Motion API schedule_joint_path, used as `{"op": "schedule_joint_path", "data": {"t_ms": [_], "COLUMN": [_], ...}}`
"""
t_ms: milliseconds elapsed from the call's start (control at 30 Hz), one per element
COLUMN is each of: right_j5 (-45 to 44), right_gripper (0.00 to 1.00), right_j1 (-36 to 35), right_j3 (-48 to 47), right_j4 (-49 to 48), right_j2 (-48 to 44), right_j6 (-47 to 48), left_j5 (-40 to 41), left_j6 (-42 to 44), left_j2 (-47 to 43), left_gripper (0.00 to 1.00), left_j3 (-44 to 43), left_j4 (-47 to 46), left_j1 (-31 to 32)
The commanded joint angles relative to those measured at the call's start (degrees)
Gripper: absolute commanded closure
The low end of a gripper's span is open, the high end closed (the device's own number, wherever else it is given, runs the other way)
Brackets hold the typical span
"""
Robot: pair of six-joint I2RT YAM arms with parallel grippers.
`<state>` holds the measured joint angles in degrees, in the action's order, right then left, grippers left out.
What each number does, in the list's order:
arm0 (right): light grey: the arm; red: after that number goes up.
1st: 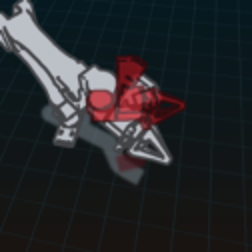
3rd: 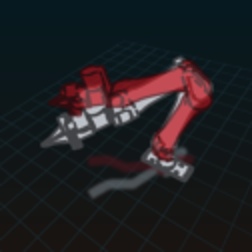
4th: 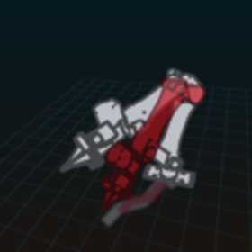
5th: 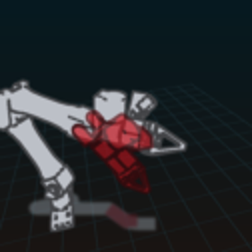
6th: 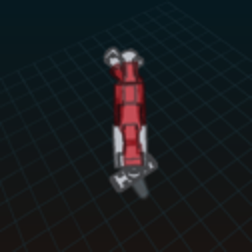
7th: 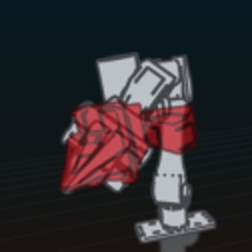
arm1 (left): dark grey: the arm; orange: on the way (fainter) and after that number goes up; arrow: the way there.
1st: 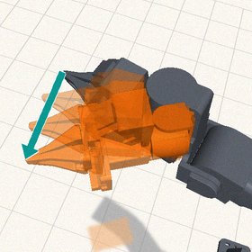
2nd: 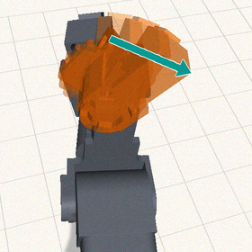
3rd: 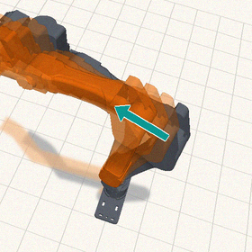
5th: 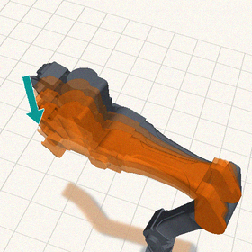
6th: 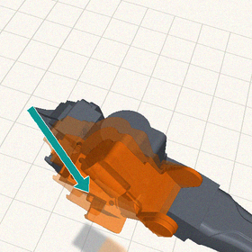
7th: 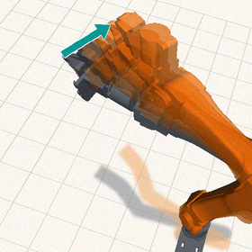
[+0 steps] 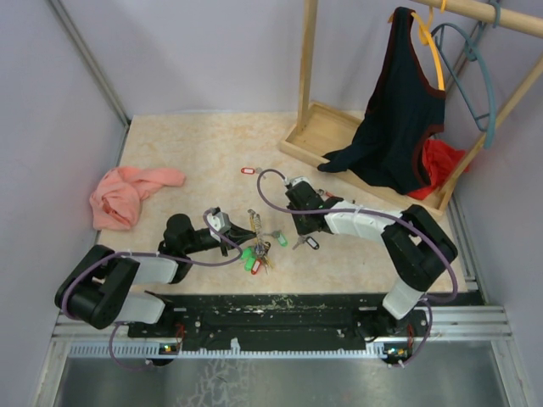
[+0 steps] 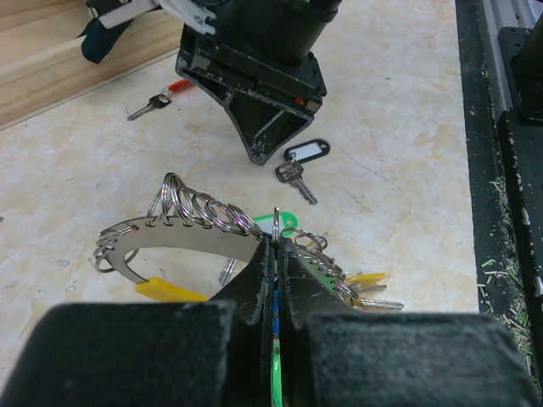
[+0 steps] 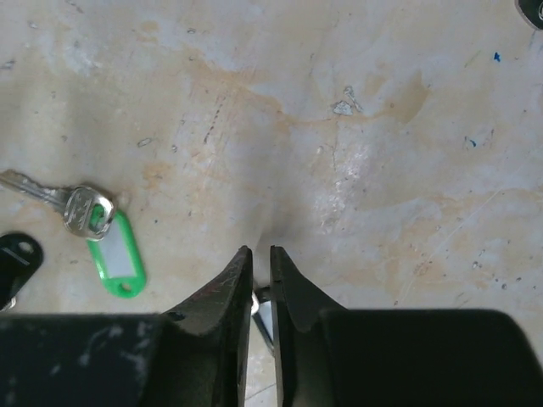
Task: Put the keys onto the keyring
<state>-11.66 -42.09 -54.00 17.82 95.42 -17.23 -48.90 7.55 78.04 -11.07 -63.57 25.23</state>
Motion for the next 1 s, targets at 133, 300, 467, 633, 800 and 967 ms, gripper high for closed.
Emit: {"op": "schedule_joint_path", "data": {"t_ms": [133,300,467,633,800,967], "right_j5": [3.3,2.7,3.8,2.6,3.3,2.3], "right_gripper": [0.74,0.69,0.69,0.66,0.66,0.66], "right_j1": [0.5,0.6,0.5,0.5,0.5,0.5], "right_j3": [-0.5,-0.4,2.2,3.5,3.7,5.3], "right_j4": [1.0,2.9,4.9,7.0,6.3,3.2], "right_j2": [-5.2,-6.3,-9.4,-11.5,-9.9,-9.4], "right_j6": [-1.9,-1.8,-2.7,-3.5,-11.3,-17.3], "left_j5": [-0.9,-0.8,-0.8,-1.1,-1.1,-1.0], "left_j6": [-0.4,-0.4,-0.4,-0.7,-0.9,-0.8], "left_j2": [-0.3,-0.9,-0.9,-0.5,-0.9,-1.1], "left_gripper": [1.0,1.0,1.0,1.0,1.0,1.0], "left_j3": [0.2,0.4,0.4,0.1,0.3,0.3], "left_j4": [-2.3,-2.2,-2.0,-2.1,-2.2,-1.8], "left_j1": [-0.3,-0.4,-0.4,-0.4,-0.4,-0.4]}}
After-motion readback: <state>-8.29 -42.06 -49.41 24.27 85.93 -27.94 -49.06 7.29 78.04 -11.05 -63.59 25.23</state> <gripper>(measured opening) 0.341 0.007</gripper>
